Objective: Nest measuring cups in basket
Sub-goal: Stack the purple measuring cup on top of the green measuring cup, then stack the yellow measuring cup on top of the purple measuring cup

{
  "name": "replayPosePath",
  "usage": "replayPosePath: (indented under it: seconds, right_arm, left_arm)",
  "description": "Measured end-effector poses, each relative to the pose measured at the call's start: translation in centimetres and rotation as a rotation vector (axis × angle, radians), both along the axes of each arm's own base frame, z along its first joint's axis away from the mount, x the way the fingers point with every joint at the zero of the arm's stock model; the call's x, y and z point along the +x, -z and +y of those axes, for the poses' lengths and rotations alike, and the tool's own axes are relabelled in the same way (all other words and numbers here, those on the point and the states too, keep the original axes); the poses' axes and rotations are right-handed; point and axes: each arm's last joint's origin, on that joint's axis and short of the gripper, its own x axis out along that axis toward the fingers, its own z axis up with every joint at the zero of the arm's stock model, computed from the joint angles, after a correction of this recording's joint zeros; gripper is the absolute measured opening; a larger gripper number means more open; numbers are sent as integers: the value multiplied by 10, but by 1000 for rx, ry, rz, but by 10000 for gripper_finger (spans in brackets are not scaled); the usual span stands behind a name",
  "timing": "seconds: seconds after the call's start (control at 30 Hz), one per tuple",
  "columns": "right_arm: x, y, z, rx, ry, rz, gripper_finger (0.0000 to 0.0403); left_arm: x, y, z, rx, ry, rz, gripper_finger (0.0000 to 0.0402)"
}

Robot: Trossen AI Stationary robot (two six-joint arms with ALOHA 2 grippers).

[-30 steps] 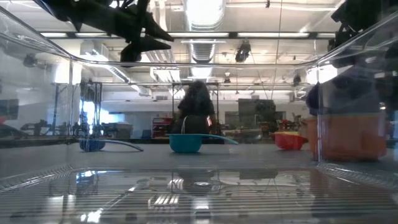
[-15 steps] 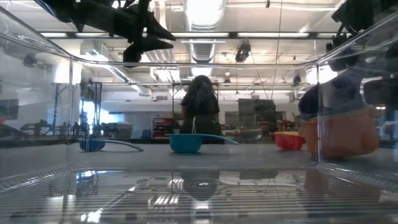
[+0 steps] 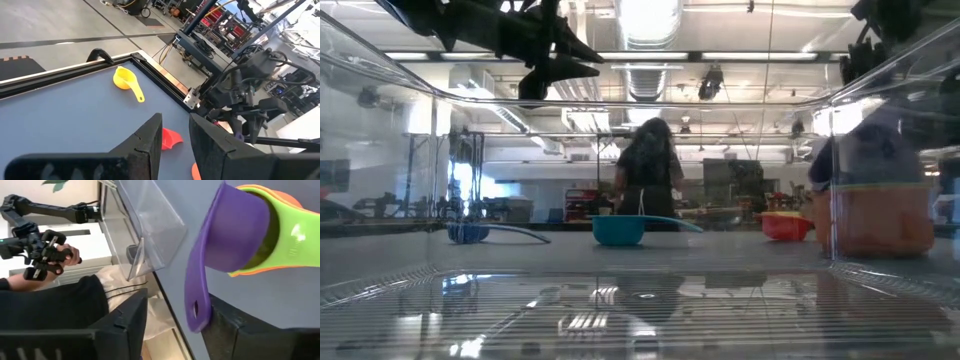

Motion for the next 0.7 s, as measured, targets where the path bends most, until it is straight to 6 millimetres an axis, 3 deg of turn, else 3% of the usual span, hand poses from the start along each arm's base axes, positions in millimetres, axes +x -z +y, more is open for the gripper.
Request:
replayPosePath:
  seconds: [0.3, 0.5, 0.7]
  right_arm:
    - [-17, -18, 1, -87, -50, 139, 164]
    - [-31, -35, -2, -275, -4, 156, 164]
    - [-25, -52, -8, -505, 88, 110, 164]
  left_arm:
    - [0, 0, 0, 0, 2, 0, 79]
    - [0, 0, -1, -3, 22, -1, 79]
    - [0, -1, -1, -5, 25, -7, 79]
